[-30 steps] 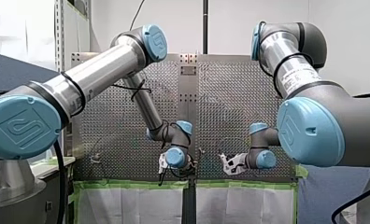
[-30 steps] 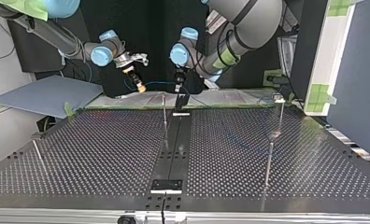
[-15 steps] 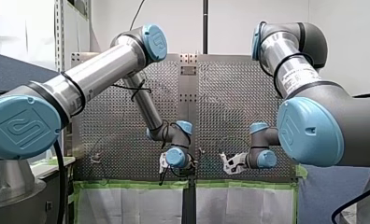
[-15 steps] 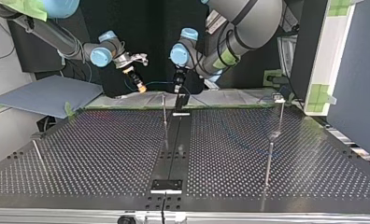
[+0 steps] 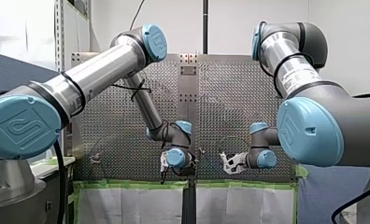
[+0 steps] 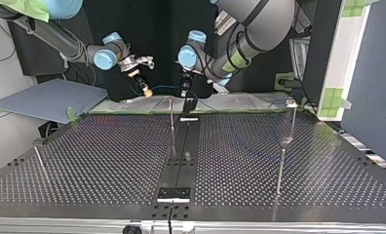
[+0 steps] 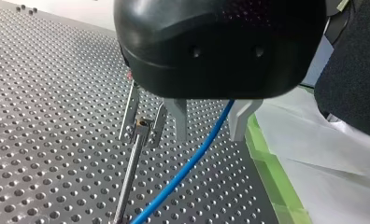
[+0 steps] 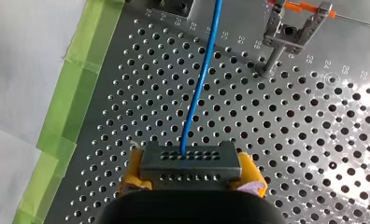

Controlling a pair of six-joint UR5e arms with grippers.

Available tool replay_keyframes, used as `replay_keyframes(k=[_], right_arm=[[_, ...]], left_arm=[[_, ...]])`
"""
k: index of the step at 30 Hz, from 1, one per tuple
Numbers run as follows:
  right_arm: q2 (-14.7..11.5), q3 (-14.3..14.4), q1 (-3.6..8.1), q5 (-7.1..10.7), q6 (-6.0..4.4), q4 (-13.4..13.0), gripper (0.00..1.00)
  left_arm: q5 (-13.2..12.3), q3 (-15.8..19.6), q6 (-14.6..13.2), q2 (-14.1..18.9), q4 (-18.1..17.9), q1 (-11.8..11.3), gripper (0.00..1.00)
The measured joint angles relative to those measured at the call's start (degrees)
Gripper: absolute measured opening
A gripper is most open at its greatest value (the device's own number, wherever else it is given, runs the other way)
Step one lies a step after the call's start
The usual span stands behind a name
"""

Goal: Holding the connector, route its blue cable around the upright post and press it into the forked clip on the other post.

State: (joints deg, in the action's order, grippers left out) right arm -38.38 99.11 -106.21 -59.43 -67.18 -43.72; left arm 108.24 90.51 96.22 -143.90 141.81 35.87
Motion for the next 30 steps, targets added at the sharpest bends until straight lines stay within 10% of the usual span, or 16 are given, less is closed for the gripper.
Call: replay_keyframes(k=[10, 30], right_arm=[[0.01, 0.00, 0.14, -0.02, -0.25, -0.19, 0.00], [0.00, -0.95, 0.36, -0.39, -1.48, -0.12, 0.00]], left_arm=[[0.74, 0.03, -1.47, 0.00, 1.69, 0.08, 0.00], [-0.12, -0.13, -3.91, 0.00, 0.91, 0.28, 0.00]])
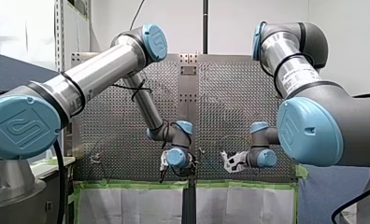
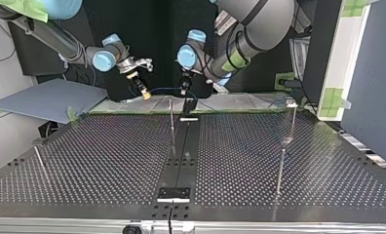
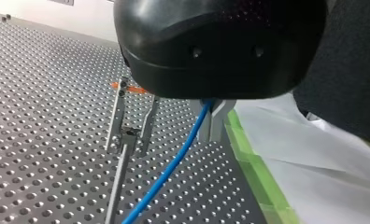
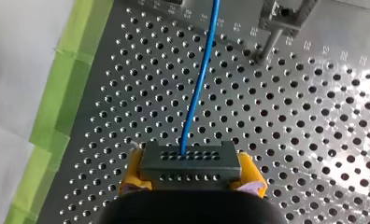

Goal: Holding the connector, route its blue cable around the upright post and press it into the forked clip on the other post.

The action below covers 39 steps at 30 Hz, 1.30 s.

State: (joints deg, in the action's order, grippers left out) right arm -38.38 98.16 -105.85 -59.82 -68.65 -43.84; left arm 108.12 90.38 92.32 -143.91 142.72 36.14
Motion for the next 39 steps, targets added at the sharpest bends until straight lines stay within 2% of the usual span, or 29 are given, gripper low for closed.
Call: replay_keyframes(k=[8, 14, 23, 27, 39], right_arm=[[0.01, -1.77, 0.33, -0.97, -2.25, -0.08, 0.00], [0.00, -2.01, 0.68, -1.09, -3.95, -0.58, 0.00], [0.01, -2.11, 1.38, -1.11, -5.44, -1.18, 0.00], [0.00, -2.49, 1.53, -1.26, -5.92, -1.40, 0.00], [0.01, -3.16, 1.71, -1.54, -6.23, -1.54, 0.00]], left_arm=[[0.83, -1.80, 0.11, 0.00, 0.13, 0.01, 0.00], [1.33, -3.33, 1.10, 0.00, 1.14, 0.04, 0.00], [1.58, -4.04, 1.88, 0.00, 1.63, -0.13, 0.00], [1.60, -4.16, 1.89, -0.02, 1.68, -0.28, 0.00], [1.54, -4.83, 1.98, -0.07, 1.92, -0.74, 0.00]])
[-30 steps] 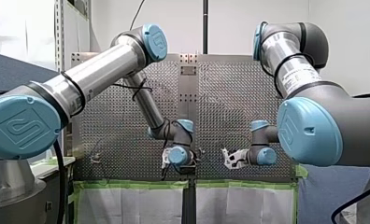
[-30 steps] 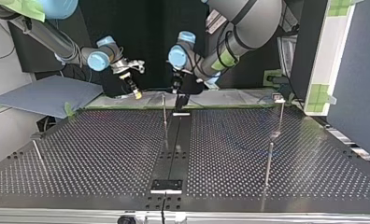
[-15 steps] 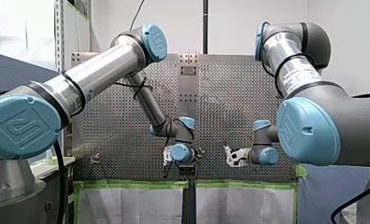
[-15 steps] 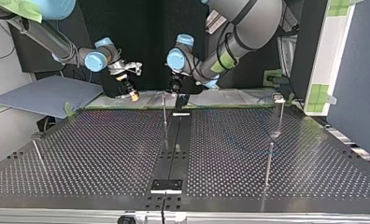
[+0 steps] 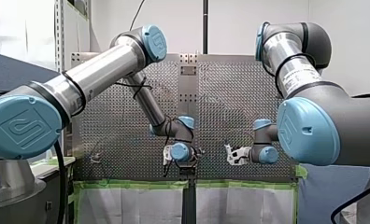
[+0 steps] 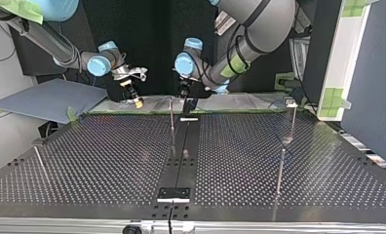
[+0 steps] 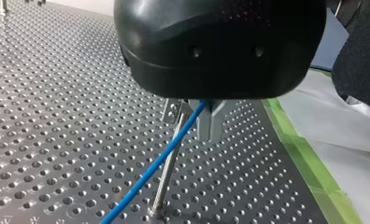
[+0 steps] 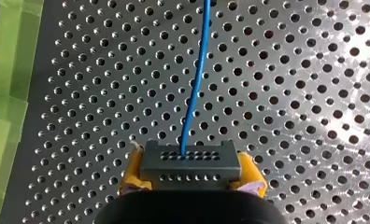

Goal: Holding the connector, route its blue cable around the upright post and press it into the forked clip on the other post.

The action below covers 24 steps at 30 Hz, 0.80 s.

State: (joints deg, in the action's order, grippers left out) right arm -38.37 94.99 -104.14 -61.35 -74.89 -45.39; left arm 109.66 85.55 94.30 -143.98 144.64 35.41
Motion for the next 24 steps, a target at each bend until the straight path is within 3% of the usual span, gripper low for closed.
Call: replay_keyframes(k=[18, 24], right_arm=[[0.00, -1.03, 0.39, 0.00, -0.61, -0.15, 0.00], [0.00, -1.05, 0.58, -0.01, -0.78, -0.37, 0.00]], left_arm=[[-0.46, -2.54, 0.36, -0.07, 2.00, -1.34, 0.00], [-0.76, -3.00, 0.38, -1.50, 2.98, -1.30, 0.00]])
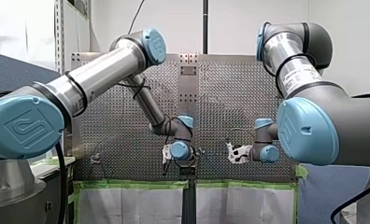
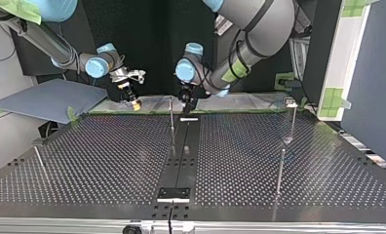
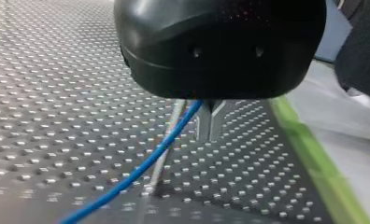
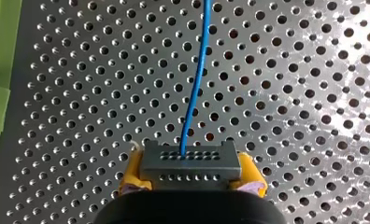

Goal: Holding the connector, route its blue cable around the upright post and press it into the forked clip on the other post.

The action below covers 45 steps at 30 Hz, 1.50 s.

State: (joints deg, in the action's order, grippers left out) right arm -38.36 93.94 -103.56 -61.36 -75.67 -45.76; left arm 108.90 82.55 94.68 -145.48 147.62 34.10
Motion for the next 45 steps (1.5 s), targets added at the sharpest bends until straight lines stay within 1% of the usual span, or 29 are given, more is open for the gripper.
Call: replay_keyframes(k=[11, 20, 25, 33, 42, 43, 44, 45], right_arm=[[0.00, 0.02, 0.25, -0.08, -0.03, -0.19, 0.00], [0.00, -0.02, 0.54, -0.07, -0.72, -0.84, 0.00], [0.00, -0.02, 0.69, -0.11, -0.93, -1.04, 0.00], [0.00, -0.02, 1.23, -0.75, -2.38, -2.81, 0.00], [0.01, -0.13, 1.64, -0.90, -3.11, -3.76, 0.00], [0.01, -0.13, 1.67, -0.89, -3.13, -3.76, 0.00], [0.00, -0.13, 1.69, -0.89, -3.11, -3.73, 0.00], [0.01, -0.13, 1.70, -0.88, -3.10, -3.71, 0.00]], left_arm=[[-0.16, -1.44, 0.28, -0.61, 0.92, -0.39, 0.00], [-0.44, -2.21, 1.03, -0.62, 1.23, -1.09, 0.00], [-0.89, -3.04, 1.39, -0.62, 1.93, -1.52, 0.00], [-1.19, -3.89, 1.93, -0.62, 2.39, -1.91, 0.00], [-1.51, -4.00, 2.28, -0.62, 2.43, -2.25, 0.00], [-1.53, -4.00, 2.32, -0.62, 2.45, -2.28, 0.03], [-1.56, -4.01, 2.42, -0.63, 2.46, -2.31, 0.03], [-1.56, -4.01, 2.48, -0.64, 2.47, -2.32, 0.14]])
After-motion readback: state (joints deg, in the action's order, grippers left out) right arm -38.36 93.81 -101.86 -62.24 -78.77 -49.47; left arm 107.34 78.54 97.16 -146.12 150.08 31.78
